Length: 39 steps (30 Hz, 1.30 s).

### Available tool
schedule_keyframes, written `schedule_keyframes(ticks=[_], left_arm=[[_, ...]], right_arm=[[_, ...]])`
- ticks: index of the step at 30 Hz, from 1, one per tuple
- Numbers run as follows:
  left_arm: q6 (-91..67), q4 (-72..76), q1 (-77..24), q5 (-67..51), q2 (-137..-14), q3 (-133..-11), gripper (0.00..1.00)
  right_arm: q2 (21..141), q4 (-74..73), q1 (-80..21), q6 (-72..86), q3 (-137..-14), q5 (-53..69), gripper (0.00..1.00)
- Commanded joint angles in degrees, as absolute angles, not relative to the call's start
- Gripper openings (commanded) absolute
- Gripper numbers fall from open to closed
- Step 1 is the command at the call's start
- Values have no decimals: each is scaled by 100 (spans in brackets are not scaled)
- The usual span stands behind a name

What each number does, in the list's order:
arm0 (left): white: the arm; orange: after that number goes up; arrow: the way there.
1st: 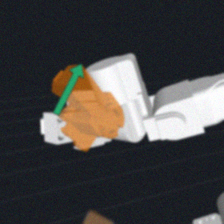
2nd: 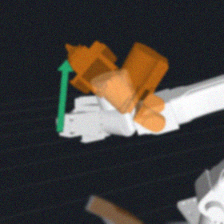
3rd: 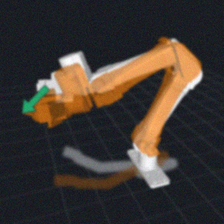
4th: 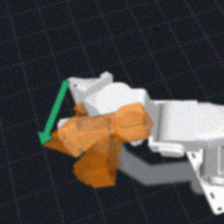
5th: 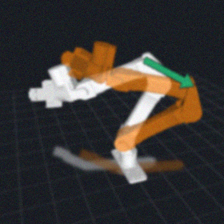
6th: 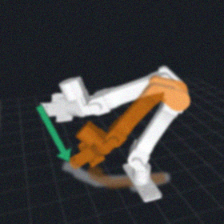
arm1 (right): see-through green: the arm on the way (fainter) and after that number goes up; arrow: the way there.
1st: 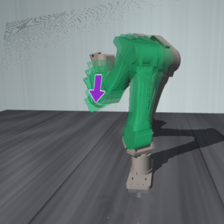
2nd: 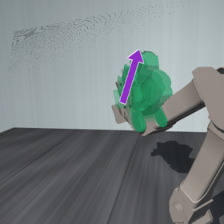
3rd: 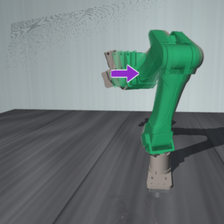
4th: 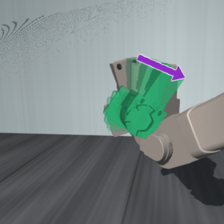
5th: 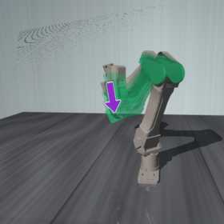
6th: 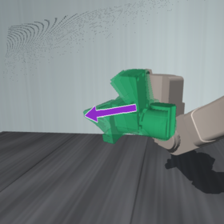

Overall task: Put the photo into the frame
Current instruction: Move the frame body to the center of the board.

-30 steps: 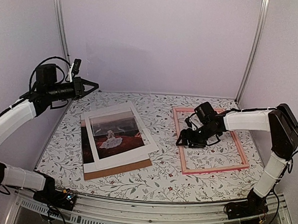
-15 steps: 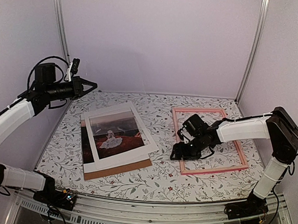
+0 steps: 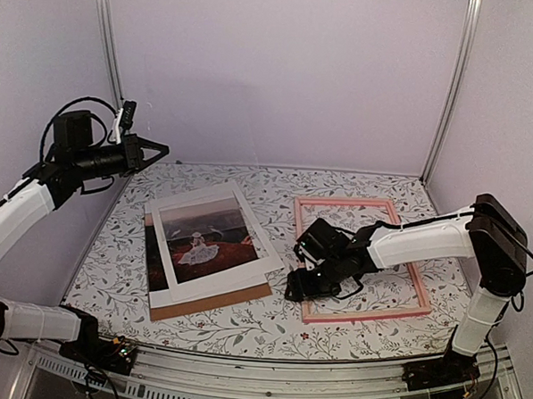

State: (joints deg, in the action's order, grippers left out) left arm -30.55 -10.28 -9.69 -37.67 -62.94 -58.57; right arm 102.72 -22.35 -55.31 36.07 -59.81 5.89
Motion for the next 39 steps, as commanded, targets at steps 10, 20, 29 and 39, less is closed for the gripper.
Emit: schedule_keyframes(ticks=[10,20,29,39], left_arm=[[-2847,-1133,-971,-3633,-6091,-6126,0],[-2848,-1133,-973,-3636,-6161,-6160,0],[-2901,-1106,-981,-3695,-6238,-6207,0],[-2981,-1068,-1283,-3596,-6326,-6229,0]], right_arm=[[11101,-2242,-6108,3772,-6863,631,64],[11513,-2270,-6377,3615,-7423,835,57],[11387,-2356,-6425,3385,-7349,802,58],[10646,-2728,-6196,3185,-7111,208,80]])
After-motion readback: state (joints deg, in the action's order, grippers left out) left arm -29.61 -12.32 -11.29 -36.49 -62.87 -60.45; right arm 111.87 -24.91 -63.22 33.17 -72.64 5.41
